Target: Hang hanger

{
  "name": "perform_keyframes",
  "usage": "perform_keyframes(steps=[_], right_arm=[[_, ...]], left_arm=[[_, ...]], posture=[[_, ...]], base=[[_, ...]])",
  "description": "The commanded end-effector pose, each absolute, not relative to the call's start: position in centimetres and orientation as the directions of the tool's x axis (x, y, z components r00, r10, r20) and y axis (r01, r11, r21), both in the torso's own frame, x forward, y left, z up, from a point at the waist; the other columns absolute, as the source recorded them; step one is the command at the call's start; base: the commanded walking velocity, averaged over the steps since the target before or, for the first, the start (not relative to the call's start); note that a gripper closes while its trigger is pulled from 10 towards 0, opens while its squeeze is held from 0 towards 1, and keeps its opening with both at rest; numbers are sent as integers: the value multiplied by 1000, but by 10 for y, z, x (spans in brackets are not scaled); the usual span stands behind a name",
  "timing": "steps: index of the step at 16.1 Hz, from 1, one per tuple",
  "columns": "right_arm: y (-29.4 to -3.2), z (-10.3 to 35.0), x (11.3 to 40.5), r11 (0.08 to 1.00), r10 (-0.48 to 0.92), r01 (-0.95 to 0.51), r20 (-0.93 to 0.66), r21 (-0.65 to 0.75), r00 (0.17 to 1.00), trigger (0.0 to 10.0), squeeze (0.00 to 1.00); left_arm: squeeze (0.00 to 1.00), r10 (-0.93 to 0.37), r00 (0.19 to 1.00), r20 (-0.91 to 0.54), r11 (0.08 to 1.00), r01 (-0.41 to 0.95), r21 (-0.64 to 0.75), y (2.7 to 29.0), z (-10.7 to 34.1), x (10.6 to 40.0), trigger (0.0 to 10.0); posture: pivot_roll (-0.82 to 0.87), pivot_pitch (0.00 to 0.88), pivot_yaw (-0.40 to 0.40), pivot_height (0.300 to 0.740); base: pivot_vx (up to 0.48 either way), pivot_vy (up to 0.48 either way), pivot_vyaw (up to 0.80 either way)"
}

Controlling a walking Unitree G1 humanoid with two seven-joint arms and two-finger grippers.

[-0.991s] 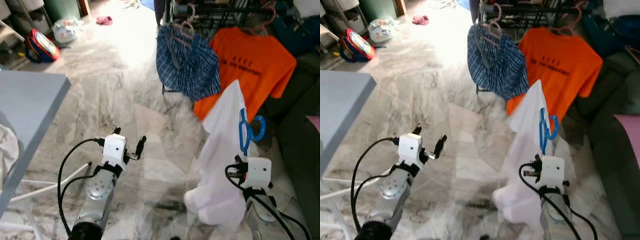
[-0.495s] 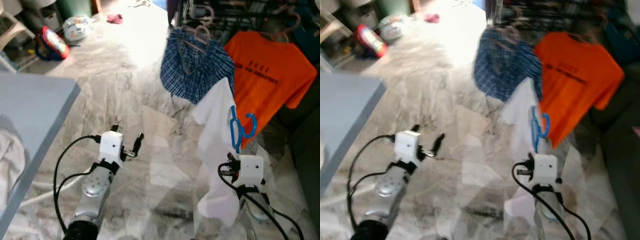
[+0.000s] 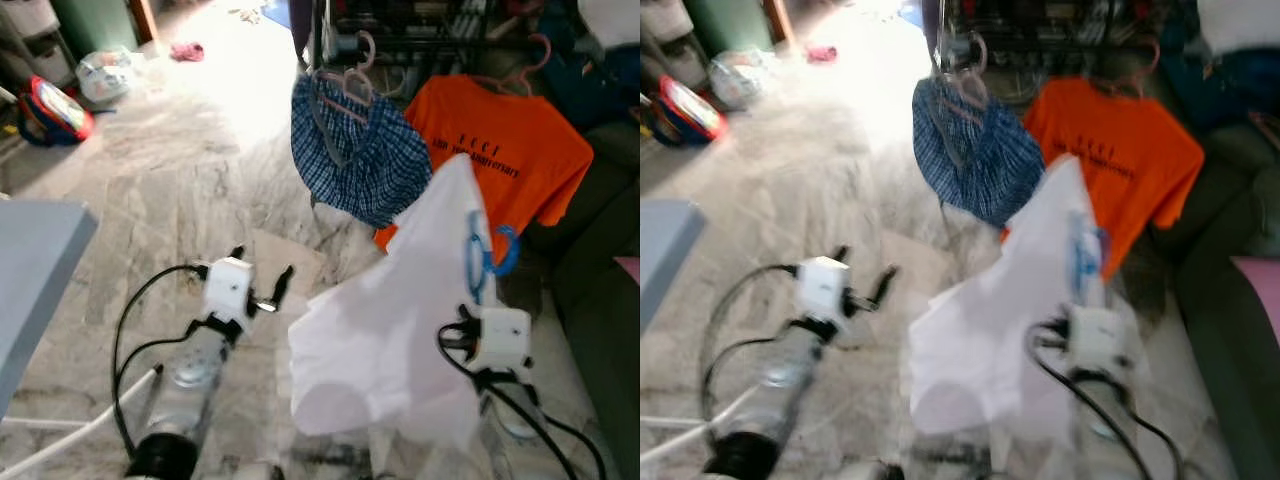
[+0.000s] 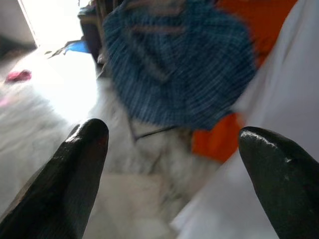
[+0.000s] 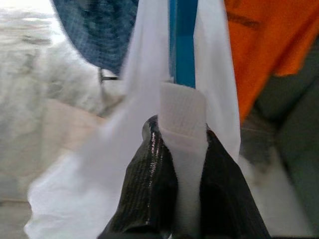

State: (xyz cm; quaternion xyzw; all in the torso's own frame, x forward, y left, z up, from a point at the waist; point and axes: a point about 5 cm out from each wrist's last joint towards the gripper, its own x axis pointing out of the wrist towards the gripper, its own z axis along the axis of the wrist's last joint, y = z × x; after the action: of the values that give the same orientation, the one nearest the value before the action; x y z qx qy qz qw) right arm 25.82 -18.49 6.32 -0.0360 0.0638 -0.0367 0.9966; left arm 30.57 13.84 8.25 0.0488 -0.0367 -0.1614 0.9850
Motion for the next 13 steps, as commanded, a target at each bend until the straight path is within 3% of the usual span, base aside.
perform_keyframes(steps=[1, 5, 12, 13], right_arm=[[-194, 73, 261, 992, -102, 95, -79, -88, 992, 10000, 0], [-194, 76, 263, 990, -108, 101, -66, -97, 992, 10000, 0], [-193, 76, 265, 991, -83, 75, -70, -114, 994, 10000, 0], [-192, 76, 267, 992, -55, 46, -77, -114, 996, 10000, 0]], left_arm=[[0, -353, 934, 60, 933, 345, 106, 127, 83, 307, 10000], [0, -361, 930, 63, 929, 353, 111, 127, 85, 308, 10000], [0, -356, 933, 55, 931, 348, 111, 127, 84, 310, 10000], [0, -333, 942, 41, 939, 327, 111, 129, 83, 312, 10000]], posture=[[42, 160, 6, 740], [40, 167, 9, 740], [36, 186, 11, 740], [37, 188, 12, 740]], base=[[480, 0, 0], [480, 0, -450], [471, 0, 0], [0, 0, 0]])
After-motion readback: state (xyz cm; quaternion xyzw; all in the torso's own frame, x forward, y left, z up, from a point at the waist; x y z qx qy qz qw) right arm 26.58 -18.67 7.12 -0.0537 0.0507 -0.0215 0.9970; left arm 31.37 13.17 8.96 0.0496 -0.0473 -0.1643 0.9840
